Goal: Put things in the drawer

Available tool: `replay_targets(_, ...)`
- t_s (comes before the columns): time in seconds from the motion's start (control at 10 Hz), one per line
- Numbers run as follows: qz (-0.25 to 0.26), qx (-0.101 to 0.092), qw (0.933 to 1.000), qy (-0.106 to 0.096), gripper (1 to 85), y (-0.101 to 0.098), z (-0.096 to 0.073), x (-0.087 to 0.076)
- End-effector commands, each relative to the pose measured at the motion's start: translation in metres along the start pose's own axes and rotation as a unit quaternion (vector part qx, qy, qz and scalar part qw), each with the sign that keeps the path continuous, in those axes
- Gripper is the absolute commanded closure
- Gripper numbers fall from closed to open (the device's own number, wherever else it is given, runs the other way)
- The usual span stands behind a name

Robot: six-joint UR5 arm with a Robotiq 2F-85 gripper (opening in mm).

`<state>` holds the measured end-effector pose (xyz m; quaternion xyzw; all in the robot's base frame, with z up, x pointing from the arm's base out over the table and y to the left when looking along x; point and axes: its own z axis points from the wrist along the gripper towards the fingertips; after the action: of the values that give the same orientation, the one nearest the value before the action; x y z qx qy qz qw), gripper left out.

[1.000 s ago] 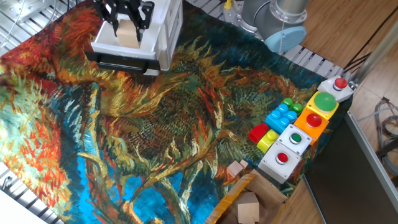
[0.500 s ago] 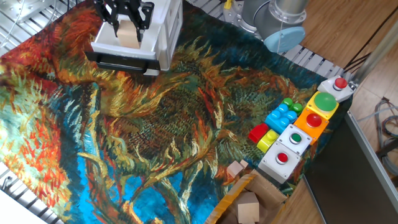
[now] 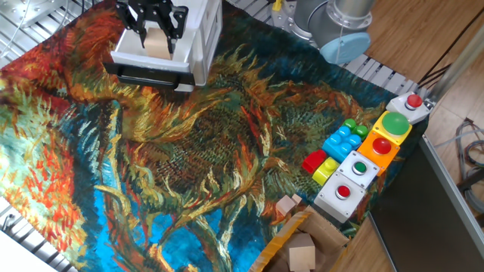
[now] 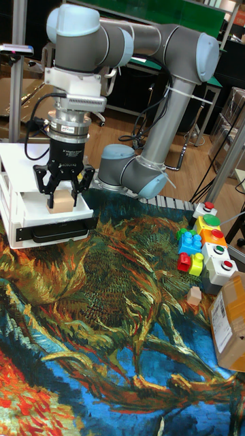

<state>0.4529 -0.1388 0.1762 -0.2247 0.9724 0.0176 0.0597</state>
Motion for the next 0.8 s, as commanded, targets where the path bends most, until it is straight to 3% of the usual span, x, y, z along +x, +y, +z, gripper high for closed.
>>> replay_targets(0.0, 0.001, 0.003, 1.0, -0.001, 84.3, -0.002, 0.005, 0.002)
replay_targets(0.2, 0.014, 0.005, 0.9999, -0.002, 84.3, 0.001, 0.009, 0.001)
replay_targets(0.3, 0.017, 0.002, 0.9998, -0.003, 70.3, 0.005, 0.01, -0.001)
replay_targets(0.4, 0.007, -0.005, 0.9999, -0.012, 49.0, 0.009, 0.011, -0.006)
replay_targets(0.7, -0.008, -0.016, 0.9998, -0.012, 37.7, 0.014, 0.01, -0.005)
